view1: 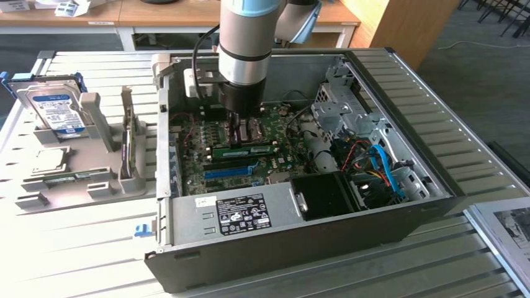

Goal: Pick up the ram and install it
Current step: 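Press down the ram until it locks into place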

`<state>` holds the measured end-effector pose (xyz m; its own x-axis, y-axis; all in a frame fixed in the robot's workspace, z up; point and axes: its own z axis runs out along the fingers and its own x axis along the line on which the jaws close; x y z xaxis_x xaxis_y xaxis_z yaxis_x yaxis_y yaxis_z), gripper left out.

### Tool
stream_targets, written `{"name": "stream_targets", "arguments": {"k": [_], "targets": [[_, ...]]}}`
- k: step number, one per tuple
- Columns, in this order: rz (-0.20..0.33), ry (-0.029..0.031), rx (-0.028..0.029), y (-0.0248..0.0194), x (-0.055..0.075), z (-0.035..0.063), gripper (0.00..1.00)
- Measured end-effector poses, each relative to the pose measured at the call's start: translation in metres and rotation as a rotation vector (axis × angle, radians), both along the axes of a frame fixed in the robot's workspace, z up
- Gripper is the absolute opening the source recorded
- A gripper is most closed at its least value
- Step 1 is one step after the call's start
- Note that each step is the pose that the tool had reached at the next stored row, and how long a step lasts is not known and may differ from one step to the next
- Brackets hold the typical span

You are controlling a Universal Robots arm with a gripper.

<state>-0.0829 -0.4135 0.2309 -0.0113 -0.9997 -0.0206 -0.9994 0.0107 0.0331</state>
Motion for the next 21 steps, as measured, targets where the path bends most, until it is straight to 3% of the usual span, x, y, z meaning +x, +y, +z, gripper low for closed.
{"name": "stream_targets", "arguments": {"k": [21], "targets": [[0.0,0.0,0.0002,-0.0005,0.0,-0.0046,0.1]]}}
